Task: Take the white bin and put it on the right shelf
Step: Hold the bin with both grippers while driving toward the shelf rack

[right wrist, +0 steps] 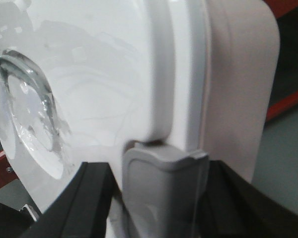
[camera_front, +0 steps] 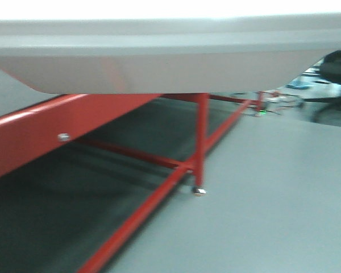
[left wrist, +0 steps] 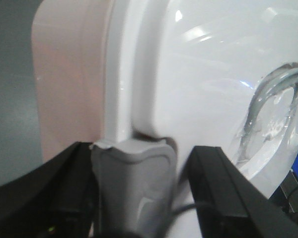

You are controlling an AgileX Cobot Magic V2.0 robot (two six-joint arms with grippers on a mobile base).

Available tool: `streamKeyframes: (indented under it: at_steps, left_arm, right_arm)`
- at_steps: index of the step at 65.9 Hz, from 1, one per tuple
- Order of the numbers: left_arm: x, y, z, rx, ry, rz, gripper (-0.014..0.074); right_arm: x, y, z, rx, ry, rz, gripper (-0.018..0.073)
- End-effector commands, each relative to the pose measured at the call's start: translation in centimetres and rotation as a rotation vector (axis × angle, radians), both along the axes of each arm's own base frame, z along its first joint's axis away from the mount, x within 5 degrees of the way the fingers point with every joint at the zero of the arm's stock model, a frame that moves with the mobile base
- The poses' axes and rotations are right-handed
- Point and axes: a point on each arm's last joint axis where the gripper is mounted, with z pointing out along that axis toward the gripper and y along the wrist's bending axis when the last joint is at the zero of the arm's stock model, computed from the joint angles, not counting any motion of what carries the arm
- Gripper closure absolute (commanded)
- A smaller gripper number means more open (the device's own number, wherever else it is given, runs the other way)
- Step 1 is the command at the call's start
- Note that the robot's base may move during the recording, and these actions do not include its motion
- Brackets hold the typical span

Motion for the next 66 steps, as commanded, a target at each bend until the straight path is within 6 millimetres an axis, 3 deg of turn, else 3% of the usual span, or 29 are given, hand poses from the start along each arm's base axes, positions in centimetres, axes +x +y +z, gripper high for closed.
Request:
streamKeyframes:
  at_steps: [1, 66]
  left_arm:
    - [-1.18, -1.09, 2.44, -0.183, -0.034, -0.093, 0.0346]
    - [-1.18, -1.09, 2.44, -0.183, -0.034, -0.093, 0.0346]
  right_arm:
    - [-1.47, 1.23, 2.06, 0.156, -0.034, 0.144, 0.0253]
    - [-1.48, 1.24, 2.06, 0.156, -0.034, 0.145, 0.0253]
